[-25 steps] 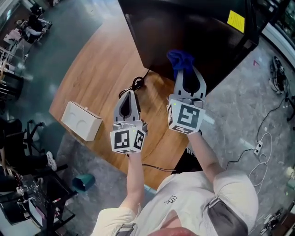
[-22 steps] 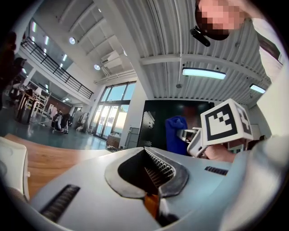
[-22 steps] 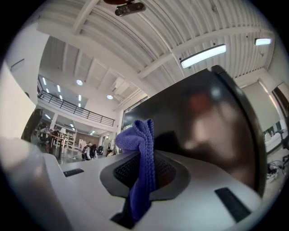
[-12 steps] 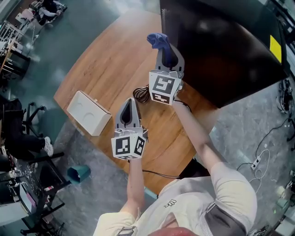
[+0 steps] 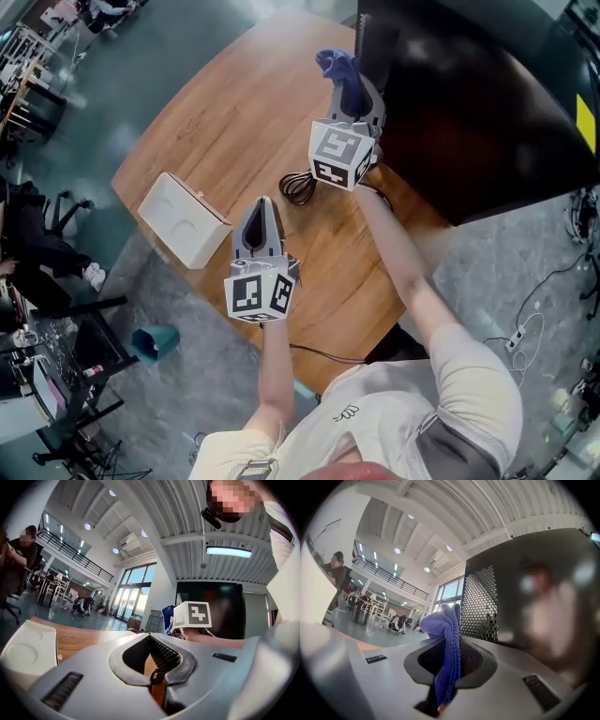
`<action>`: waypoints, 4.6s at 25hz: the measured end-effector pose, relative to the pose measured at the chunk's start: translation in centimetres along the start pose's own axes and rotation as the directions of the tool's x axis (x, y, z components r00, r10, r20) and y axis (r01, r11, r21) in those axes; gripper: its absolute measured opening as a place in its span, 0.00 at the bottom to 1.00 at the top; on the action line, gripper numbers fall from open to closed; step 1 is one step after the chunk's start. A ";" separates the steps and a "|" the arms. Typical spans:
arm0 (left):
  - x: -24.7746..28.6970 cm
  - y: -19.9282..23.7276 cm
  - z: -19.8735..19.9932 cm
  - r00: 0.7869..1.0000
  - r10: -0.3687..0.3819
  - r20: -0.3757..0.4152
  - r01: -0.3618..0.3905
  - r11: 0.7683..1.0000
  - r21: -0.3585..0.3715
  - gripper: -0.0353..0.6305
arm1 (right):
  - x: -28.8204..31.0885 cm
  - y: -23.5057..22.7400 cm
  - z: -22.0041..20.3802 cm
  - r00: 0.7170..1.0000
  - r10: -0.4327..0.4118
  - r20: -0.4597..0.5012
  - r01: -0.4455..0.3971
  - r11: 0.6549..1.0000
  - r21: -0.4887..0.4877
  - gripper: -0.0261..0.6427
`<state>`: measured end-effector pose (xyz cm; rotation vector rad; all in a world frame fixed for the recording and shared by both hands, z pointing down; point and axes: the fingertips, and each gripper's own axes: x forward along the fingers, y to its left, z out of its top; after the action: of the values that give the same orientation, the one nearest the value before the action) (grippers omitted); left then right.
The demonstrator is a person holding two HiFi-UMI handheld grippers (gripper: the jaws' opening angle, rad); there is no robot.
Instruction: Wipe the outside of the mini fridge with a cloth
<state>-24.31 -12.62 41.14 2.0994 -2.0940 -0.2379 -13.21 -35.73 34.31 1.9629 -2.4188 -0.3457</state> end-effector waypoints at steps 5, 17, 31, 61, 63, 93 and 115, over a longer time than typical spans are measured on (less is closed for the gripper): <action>0.1 -0.3 0.3 1.000 -0.001 0.003 0.001 1.000 0.006 0.06 | -1.2 -1.2 -0.2 1.000 -0.029 -0.004 0.029 1.000 0.007 0.13; 0.9 -3.7 1.0 0.999 -0.042 0.001 0.042 0.999 0.031 0.06 | -7.6 -7.5 0.0 0.994 -0.112 0.014 0.112 0.993 -0.030 0.13; 1.9 -9.2 0.3 0.989 -0.146 -0.017 0.146 0.989 0.028 0.06 | -19.8 -20.4 0.8 0.933 -0.359 0.037 0.360 0.923 -0.133 0.13; 0.6 -10.8 -0.8 0.983 -0.185 -0.008 0.185 0.983 0.000 0.06 | -19.9 -11.7 -1.8 0.998 -0.065 -0.014 0.067 0.987 0.148 0.13; 0.4 -9.6 -1.1 0.987 -0.161 -0.010 0.161 0.987 -0.003 0.06 | -17.0 -9.0 -1.7 1.000 -0.019 -0.001 0.019 0.985 0.171 0.13; 0.6 -2.1 -2.9 0.998 -0.020 -0.057 0.019 1.000 -0.012 0.06 | -2.0 -0.3 -5.7 0.998 -0.012 -0.065 0.021 0.991 0.133 0.13; 0.3 -8.3 -2.3 0.990 -0.134 -0.043 0.133 0.991 -0.012 0.06 | -15.6 -14.7 -4.8 0.971 -0.232 -0.060 0.234 0.971 0.039 0.13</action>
<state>-15.72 -12.90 41.50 2.2214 -1.9268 -0.2161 5.03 -24.28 38.44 2.2504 -2.1867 -0.2355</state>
